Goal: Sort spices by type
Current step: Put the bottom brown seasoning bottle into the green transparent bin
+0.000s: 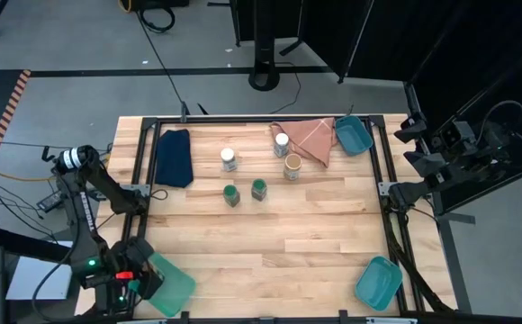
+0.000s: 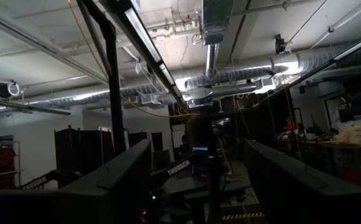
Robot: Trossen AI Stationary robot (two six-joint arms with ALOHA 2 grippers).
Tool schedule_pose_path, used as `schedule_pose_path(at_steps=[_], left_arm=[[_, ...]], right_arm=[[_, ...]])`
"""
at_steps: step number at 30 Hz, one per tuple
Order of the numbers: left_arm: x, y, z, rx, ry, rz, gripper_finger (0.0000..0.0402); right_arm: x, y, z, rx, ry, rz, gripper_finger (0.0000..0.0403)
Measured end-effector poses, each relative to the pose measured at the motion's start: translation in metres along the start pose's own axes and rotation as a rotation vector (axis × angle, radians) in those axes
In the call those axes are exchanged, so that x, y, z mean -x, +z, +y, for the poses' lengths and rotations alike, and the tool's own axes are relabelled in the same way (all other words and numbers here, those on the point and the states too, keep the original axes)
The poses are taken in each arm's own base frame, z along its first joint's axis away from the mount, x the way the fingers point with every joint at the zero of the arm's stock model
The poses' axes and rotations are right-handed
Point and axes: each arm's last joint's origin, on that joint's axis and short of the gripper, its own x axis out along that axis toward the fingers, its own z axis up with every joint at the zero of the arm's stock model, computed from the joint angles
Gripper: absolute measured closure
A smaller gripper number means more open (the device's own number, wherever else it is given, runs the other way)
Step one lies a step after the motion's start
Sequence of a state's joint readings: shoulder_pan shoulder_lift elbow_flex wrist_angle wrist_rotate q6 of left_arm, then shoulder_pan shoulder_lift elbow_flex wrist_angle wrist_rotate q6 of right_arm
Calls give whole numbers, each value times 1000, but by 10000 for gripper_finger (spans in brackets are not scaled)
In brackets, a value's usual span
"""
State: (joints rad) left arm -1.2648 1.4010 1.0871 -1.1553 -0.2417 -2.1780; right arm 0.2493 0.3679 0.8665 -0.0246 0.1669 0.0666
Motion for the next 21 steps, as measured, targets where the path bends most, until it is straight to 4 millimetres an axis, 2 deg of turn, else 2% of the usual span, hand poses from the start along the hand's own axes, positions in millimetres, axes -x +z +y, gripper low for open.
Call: schedule_pose_path(at_steps=[21], left_arm=[[-2,4,6,-26,86,-59,130]], right_arm=[[0,0,0,18,0,0,139]])
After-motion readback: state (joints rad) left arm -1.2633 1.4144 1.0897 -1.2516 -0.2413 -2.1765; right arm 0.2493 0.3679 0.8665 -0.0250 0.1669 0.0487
